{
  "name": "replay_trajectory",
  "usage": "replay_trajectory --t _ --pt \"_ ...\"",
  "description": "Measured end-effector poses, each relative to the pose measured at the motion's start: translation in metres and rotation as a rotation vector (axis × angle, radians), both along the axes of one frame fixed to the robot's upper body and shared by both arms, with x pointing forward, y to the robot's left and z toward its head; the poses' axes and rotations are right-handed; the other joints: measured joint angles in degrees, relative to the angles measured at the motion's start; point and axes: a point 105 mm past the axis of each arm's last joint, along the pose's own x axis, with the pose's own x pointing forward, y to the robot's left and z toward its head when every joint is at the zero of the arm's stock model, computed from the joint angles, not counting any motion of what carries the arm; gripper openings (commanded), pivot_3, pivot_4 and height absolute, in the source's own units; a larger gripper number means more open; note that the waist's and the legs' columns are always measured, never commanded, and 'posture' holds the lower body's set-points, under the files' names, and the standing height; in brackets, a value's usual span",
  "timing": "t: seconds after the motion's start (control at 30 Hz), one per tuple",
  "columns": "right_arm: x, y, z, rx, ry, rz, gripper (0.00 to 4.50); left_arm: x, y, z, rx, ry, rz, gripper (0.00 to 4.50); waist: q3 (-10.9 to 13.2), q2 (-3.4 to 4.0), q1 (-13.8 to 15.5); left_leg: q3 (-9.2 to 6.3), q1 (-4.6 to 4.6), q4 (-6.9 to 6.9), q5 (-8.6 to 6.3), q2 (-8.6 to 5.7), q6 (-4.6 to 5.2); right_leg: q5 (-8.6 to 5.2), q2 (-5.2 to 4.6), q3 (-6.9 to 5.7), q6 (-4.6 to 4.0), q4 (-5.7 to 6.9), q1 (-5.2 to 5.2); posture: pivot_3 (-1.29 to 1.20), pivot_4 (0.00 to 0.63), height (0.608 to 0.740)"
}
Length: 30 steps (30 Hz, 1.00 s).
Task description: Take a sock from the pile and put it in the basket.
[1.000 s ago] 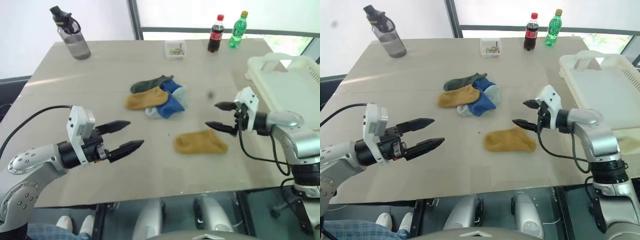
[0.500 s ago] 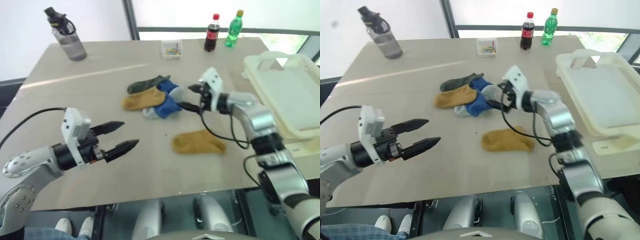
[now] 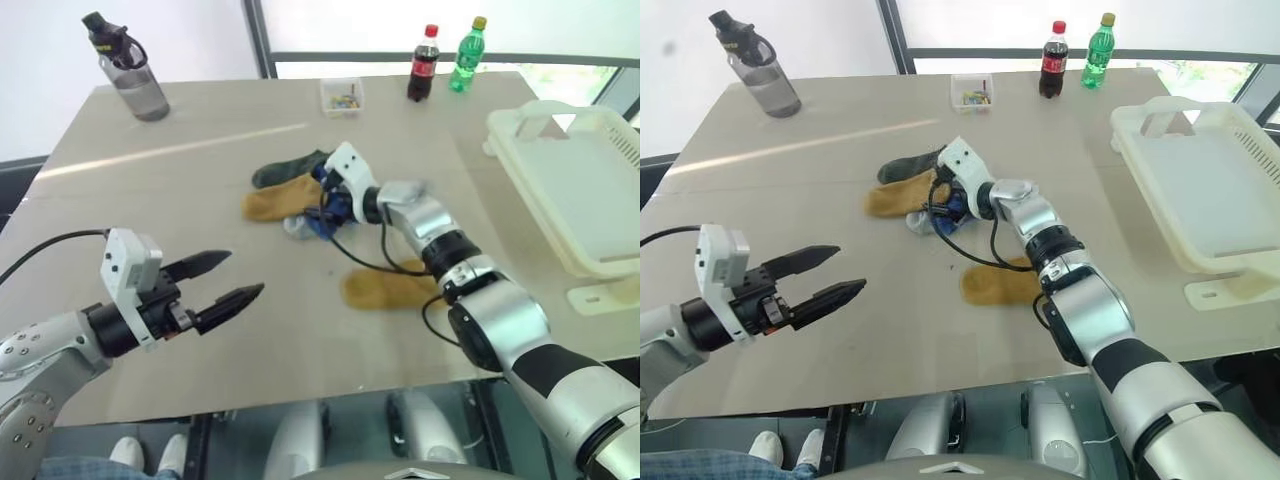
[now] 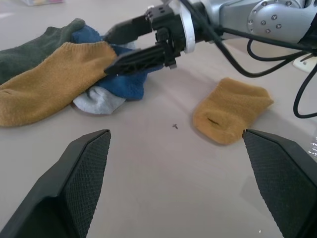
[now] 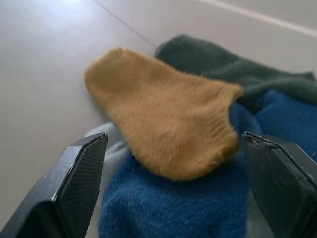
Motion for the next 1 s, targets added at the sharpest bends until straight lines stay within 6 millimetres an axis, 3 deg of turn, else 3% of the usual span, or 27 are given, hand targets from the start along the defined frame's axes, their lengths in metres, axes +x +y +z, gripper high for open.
replay_trajectory --t 0.1,0.17,0.33,0.43,1.0 --pt "0.0024 -0.0010 -0.0012 -0.018 -0.015 -0.013 4.43 -0.0027 0.0005 -0.0002 0.001 -0.002 0.012 4.50 0.00 0.00 -0.07 0.00 0.02 0.00 0.00 0.00 0.00 0.00 0.00 0.01 0.00 0.01 0.00 0.00 0.150 0.740" --pt "0.0028 -0.0009 0.0000 -0.014 -0.023 -0.012 3.90 -0.0030 0.0009 0.0006 0.000 -0.006 0.016 4.50 0.01 0.01 -0.06 0.00 0.01 0.00 0.00 0.00 0.00 0.00 0.01 0.00 0.00 0.01 0.00 0.00 0.150 0.740" --pt "0.0036 -0.0015 0.0030 0.011 -0.027 -0.014 1.68 -0.0044 -0.0013 0.0009 0.002 -0.008 0.011 4.50 0.01 0.01 -0.08 0.01 0.02 -0.01 0.00 0.00 0.00 0.00 0.01 0.01 0.00 0.00 0.00 0.00 0.150 0.740" --pt "0.0035 -0.0020 0.0042 0.033 -0.006 -0.015 0.04 -0.0040 -0.0020 0.0019 -0.001 -0.013 0.015 4.50 0.01 0.01 -0.09 0.01 0.02 -0.01 0.00 0.00 0.00 0.00 0.01 0.01 0.00 0.00 0.00 0.00 0.150 0.740" --pt "0.0021 -0.0020 0.0051 0.009 -0.012 0.009 0.01 -0.0023 -0.0008 0.0017 -0.002 -0.022 0.001 4.50 0.02 0.03 -0.09 0.04 0.02 -0.02 0.00 -0.01 0.00 0.00 0.04 0.01 0.00 -0.01 -0.01 0.00 0.150 0.740"
